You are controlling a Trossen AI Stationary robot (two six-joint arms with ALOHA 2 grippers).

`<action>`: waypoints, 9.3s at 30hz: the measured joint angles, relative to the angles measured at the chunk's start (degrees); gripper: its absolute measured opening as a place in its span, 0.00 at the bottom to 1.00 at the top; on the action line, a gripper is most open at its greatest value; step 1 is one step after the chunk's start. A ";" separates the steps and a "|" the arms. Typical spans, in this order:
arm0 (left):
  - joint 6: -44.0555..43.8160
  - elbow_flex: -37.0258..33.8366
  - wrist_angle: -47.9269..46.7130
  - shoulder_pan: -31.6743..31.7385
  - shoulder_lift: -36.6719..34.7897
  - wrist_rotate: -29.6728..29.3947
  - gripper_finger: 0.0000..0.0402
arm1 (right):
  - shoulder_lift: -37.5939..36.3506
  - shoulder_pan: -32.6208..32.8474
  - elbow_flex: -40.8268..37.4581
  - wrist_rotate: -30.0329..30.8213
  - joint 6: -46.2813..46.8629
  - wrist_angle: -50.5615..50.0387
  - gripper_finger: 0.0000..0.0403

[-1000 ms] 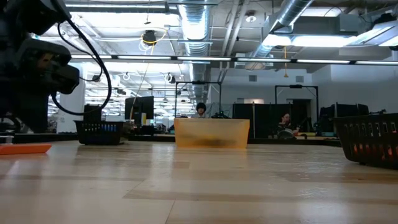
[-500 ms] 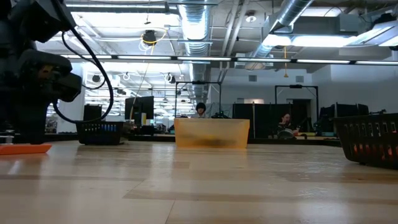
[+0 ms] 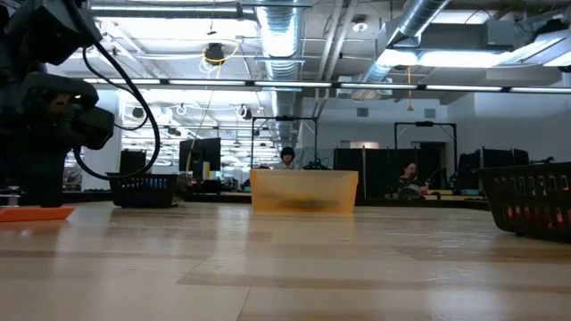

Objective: Pick & Place School Supplies
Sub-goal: Put the orange eraser into the bottom black bin

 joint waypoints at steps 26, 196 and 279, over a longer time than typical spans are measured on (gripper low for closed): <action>2.15 -0.36 -2.15 -0.04 -0.94 0.39 0.00 | 0.00 -0.02 0.00 -0.01 0.17 0.01 0.33; 30.05 42.46 -30.94 16.77 13.52 -19.35 0.00 | 12.25 -0.04 -0.29 -9.71 -3.67 -9.99 0.15; 16.19 -8.73 19.63 9.85 -5.32 -4.43 0.00 | 32.15 6.63 -5.64 -7.46 11.14 20.99 0.00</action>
